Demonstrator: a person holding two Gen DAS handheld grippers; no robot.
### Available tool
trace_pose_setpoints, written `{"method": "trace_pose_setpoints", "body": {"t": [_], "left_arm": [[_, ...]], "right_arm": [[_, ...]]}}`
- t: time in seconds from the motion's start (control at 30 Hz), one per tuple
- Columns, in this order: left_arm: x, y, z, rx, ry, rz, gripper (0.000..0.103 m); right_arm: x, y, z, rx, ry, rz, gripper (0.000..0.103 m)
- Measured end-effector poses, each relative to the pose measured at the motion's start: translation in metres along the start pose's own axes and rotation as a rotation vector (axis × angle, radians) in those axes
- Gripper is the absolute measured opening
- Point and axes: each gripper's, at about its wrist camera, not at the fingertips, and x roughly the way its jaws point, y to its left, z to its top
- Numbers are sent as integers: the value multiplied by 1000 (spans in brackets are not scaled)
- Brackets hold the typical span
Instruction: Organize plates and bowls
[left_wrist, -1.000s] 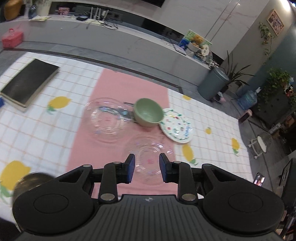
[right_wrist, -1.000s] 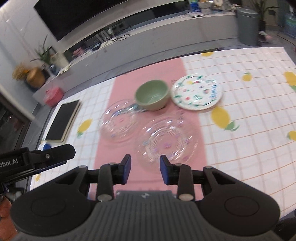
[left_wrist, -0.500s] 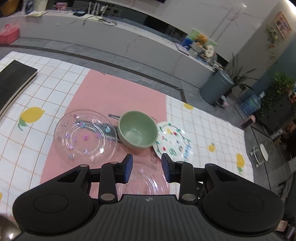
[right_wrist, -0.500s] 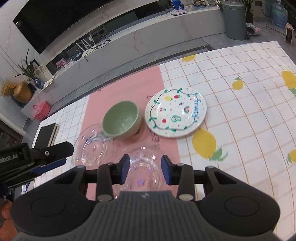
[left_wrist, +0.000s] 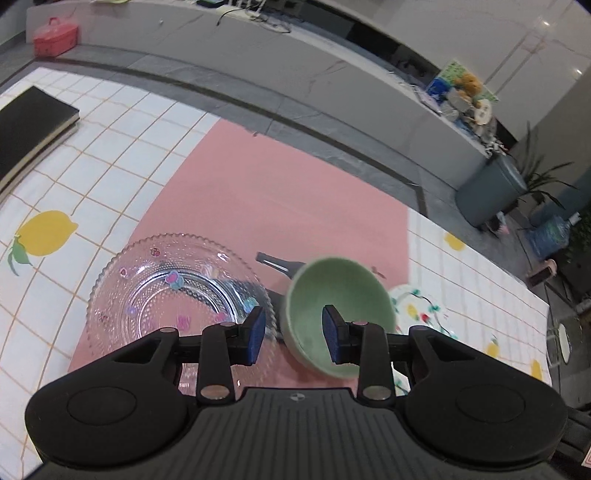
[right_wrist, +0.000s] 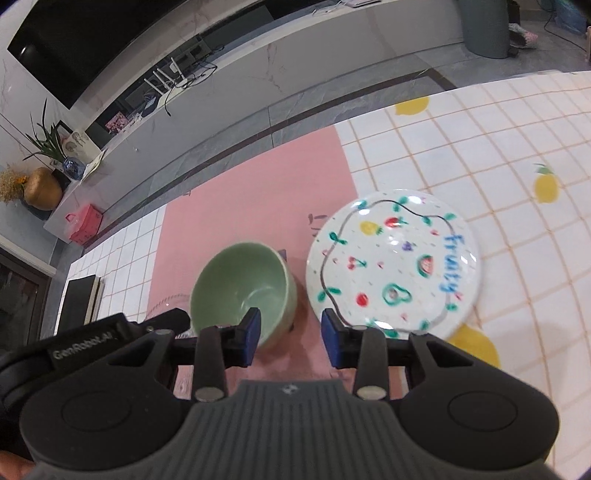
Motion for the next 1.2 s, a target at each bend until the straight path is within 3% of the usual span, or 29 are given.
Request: {"method": "trace_pose_setpoints", "body": {"t": [0.23, 0.57, 0.87, 1.2], "left_arm": [[24, 2, 2, -10, 28, 14, 37], [33, -3, -2, 2, 49, 27, 10], [26, -4, -3, 5, 50, 38, 9], [-23, -7, -17, 5, 12, 37, 9]], "right_arm": [[30, 2, 7, 13, 42, -2, 28], [43, 0, 7, 26, 65, -3, 13], [36, 8, 5, 7, 63, -19, 11], [-12, 23, -13, -17, 27, -3, 10]]}}
